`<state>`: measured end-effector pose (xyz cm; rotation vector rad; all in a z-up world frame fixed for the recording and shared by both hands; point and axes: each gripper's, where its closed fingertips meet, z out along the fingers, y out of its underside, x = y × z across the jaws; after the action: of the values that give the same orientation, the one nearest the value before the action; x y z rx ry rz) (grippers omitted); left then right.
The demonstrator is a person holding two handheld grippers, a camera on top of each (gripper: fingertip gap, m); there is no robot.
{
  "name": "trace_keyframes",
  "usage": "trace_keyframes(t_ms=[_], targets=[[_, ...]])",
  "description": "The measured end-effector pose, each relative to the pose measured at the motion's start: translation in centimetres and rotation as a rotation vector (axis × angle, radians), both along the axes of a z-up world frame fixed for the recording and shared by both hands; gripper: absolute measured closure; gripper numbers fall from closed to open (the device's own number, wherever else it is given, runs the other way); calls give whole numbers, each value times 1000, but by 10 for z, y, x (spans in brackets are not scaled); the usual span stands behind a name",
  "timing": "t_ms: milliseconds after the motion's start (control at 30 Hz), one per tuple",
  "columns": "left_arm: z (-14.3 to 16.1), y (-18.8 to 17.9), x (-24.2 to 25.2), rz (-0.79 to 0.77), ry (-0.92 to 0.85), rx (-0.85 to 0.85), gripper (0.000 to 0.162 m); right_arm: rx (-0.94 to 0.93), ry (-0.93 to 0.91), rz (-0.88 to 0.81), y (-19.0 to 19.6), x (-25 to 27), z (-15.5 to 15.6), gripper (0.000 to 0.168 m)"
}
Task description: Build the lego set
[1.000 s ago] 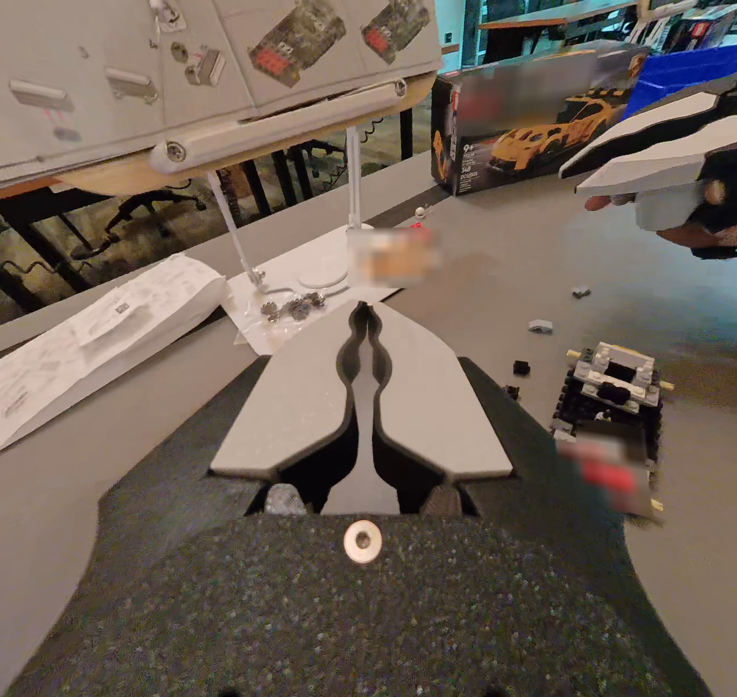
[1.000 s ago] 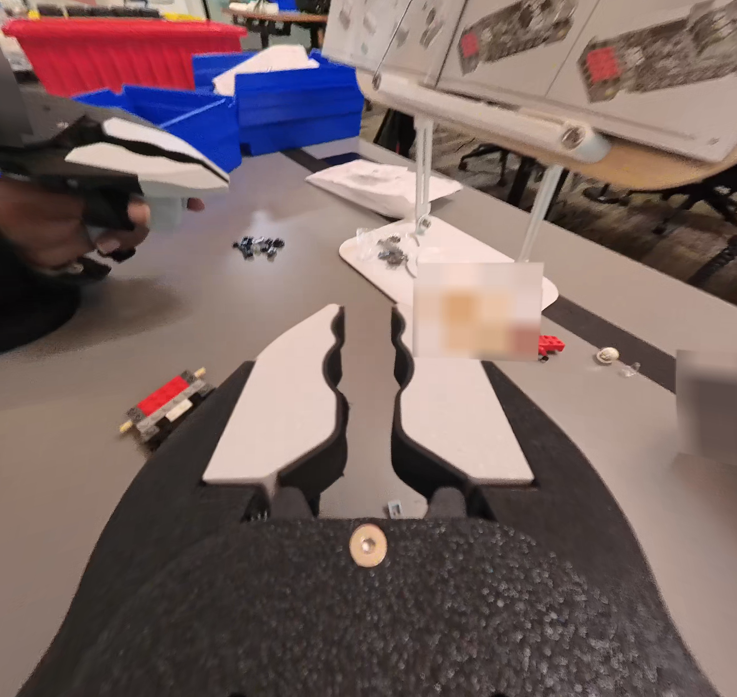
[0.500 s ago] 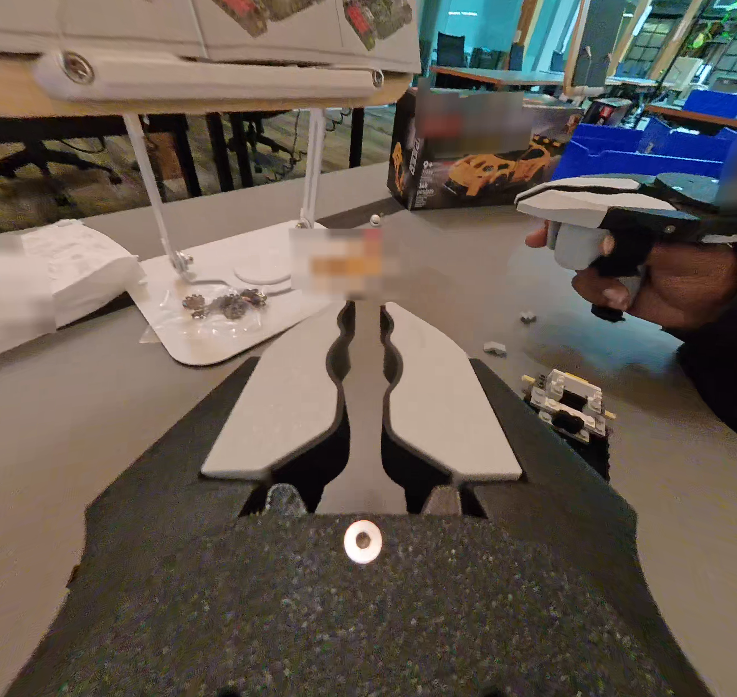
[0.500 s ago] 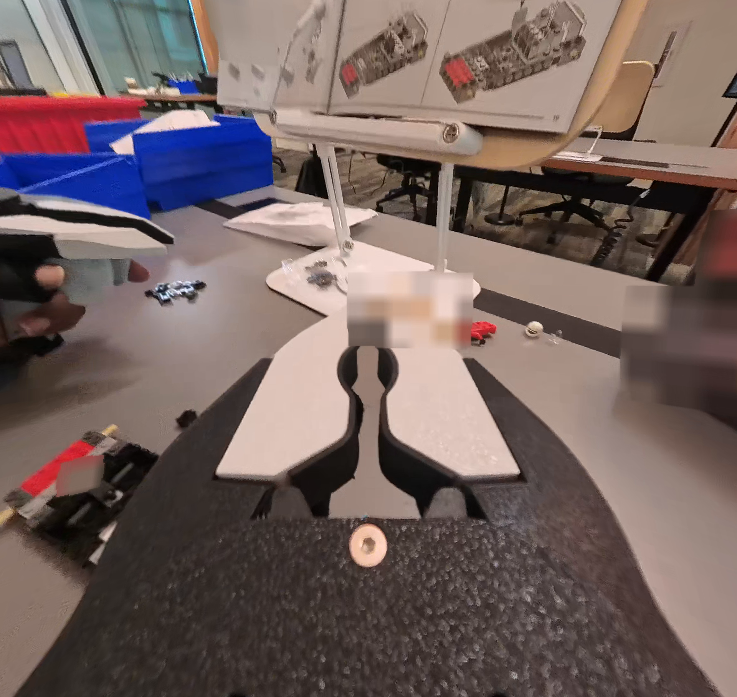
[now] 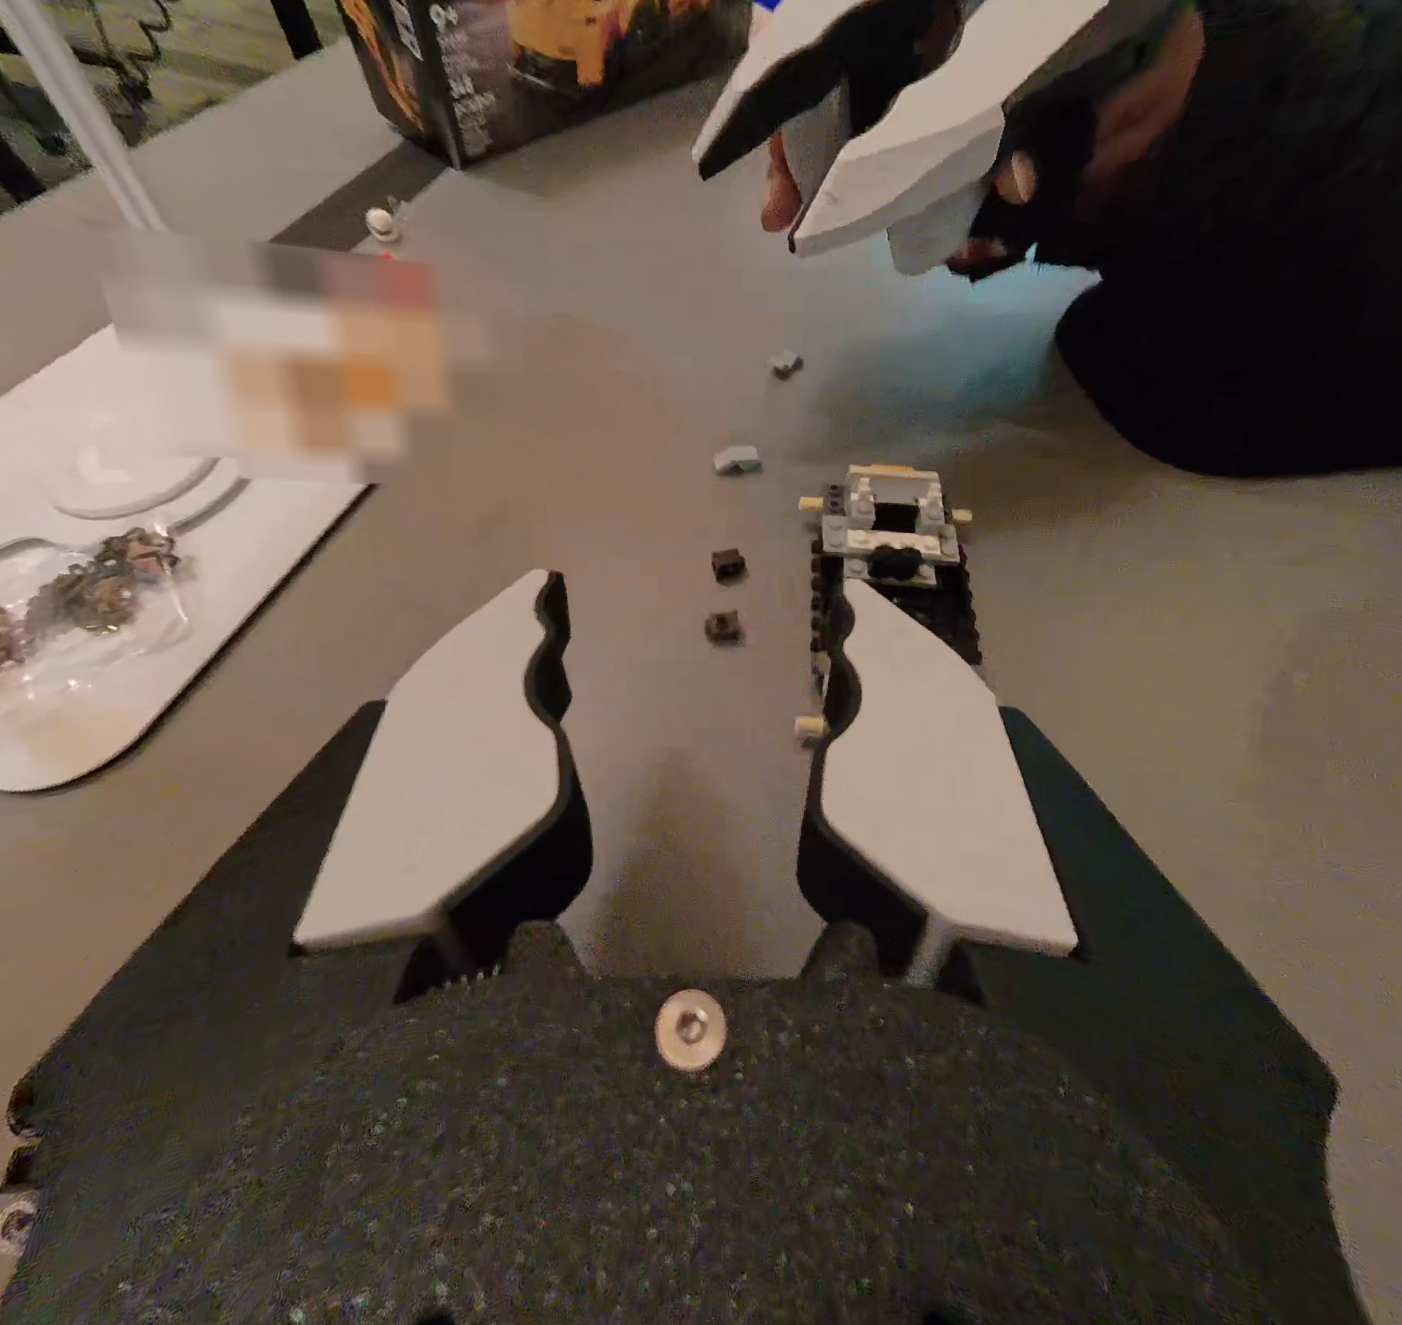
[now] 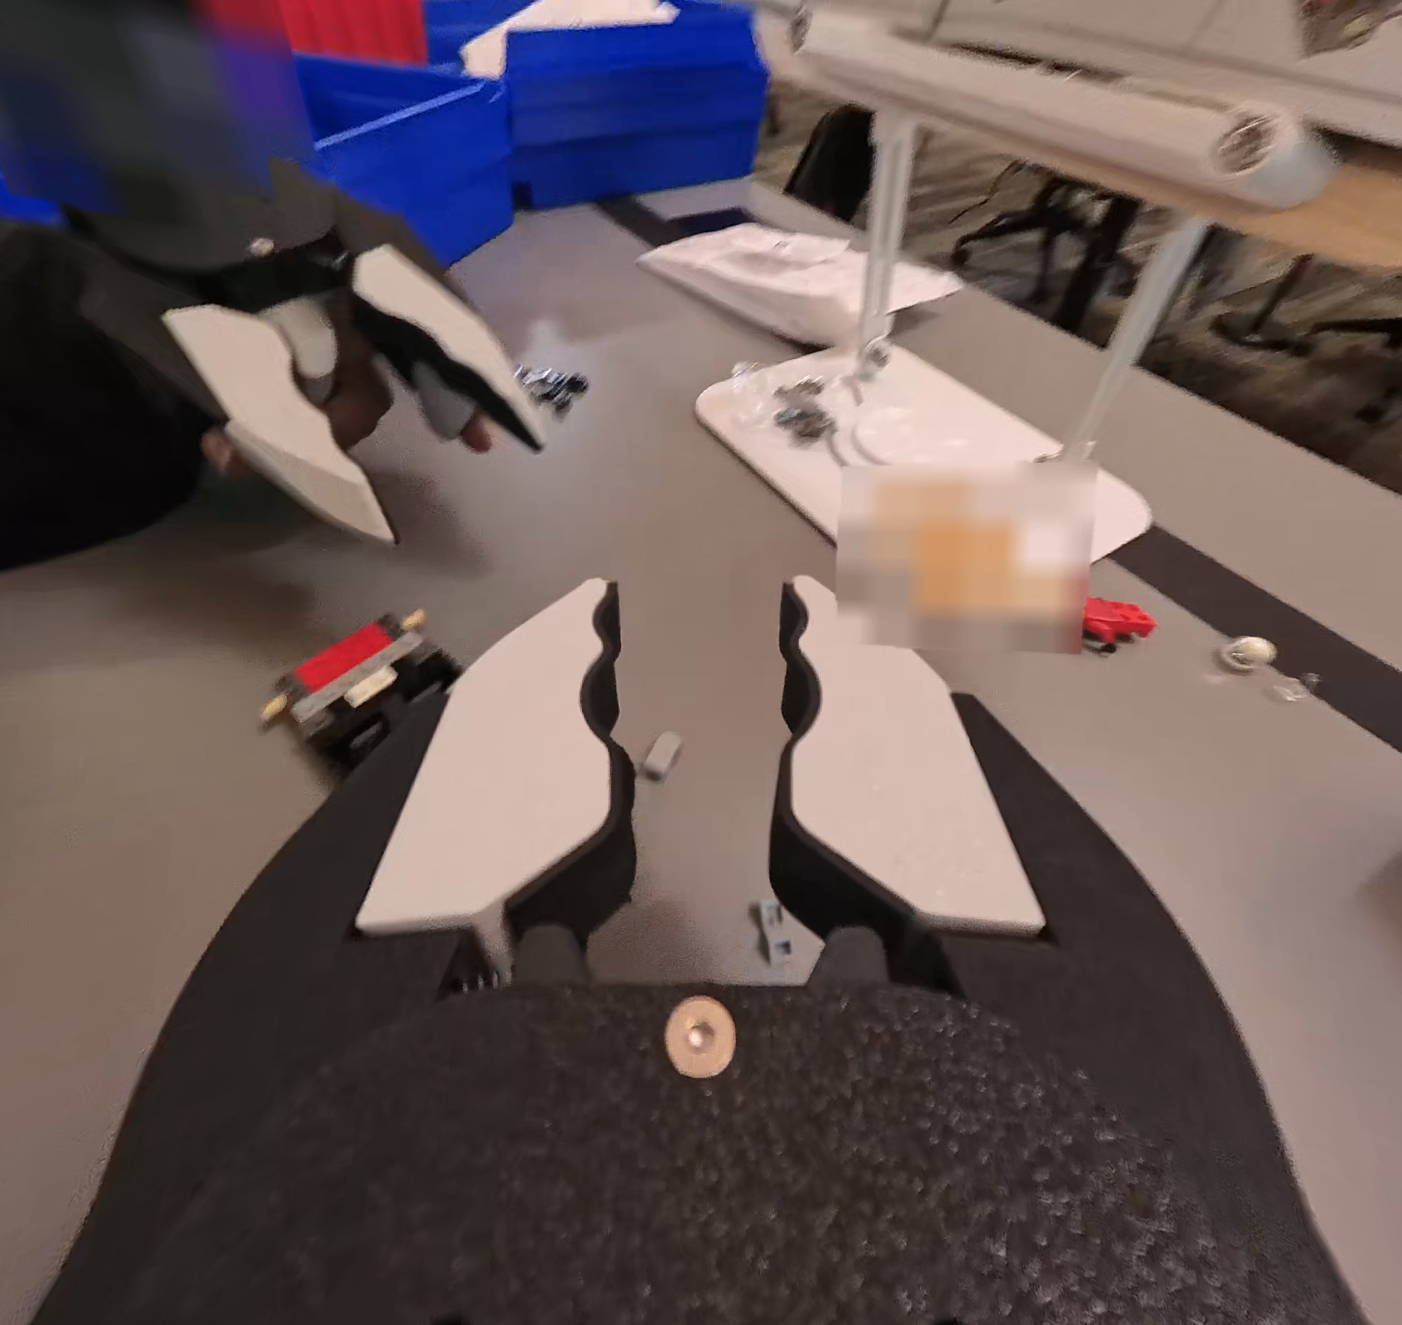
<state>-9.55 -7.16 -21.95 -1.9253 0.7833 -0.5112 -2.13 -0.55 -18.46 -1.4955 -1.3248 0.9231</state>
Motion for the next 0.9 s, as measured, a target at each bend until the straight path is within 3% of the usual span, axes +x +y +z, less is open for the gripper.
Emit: trace_keyframes(t_ms=[100, 233, 400, 533, 700, 800, 900], targets=[[-17, -16, 11, -100, 81, -89, 81, 26, -124, 139, -21, 7, -14, 124], [-39, -45, 30, -248, 213, -180, 76, 8, -287, 316, -56, 17, -38, 116], [-60, -54, 43, -290, 368, -198, 96, 11, -481, 386, -71, 24, -72, 109], [-59, -52, 37, -290, 387, -176, 96, 22, -515, 393, -74, 18, -84, 118], [-60, -50, 25, -271, 387, -190, 96, 58, -445, 345, -65, 11, -74, 126], [-60, -51, 26, -226, 404, -242, 96, 74, -358, 171, -29, 12, -56, 130], [-60, -52, 34, -143, 405, -312, 96, 109, -375, 12, 4, 22, -56, 135]])
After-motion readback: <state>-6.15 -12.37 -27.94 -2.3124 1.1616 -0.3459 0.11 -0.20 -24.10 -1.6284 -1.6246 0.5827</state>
